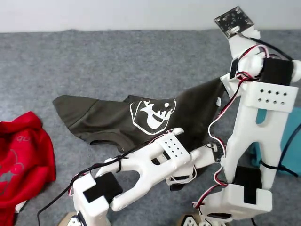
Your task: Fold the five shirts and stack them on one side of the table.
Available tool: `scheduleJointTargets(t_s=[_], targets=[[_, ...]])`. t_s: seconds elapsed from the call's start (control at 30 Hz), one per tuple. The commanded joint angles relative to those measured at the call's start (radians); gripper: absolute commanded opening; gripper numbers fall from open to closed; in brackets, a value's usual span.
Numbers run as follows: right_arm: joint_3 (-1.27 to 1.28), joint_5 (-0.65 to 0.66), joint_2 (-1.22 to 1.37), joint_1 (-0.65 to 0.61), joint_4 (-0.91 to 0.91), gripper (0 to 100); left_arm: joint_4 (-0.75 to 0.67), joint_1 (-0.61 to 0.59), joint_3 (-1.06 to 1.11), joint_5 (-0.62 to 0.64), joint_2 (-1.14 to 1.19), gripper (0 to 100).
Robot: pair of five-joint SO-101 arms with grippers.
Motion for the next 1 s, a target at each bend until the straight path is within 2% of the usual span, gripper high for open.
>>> scheduleJointTargets(t_s=[0.0,0.13,0.5,0.73,0.97], targets=[[-0.038,0.006,-0.027,-0.005,0.039,0.9,-0.063,-0.028,-0.016,0.0,-0.006,21],[-0.038,0.006,-0.027,-0.005,0.039,0.9,-0.078,-0.069,-0.042,-0.005,0.051,21],[-0.038,0.006,-0.033,-0.005,0.039,0.9,0.132,-0.084,-0.325,-0.002,0.299,21],[-0.038,0.008,-0.036,0.001,0.039,0.9,0.152,-0.063,-0.364,-0.006,0.33,1],[-0.04,0.008,-0.038,0.001,0.039,0.9,0.199,-0.084,-0.36,-0.002,0.249,1]])
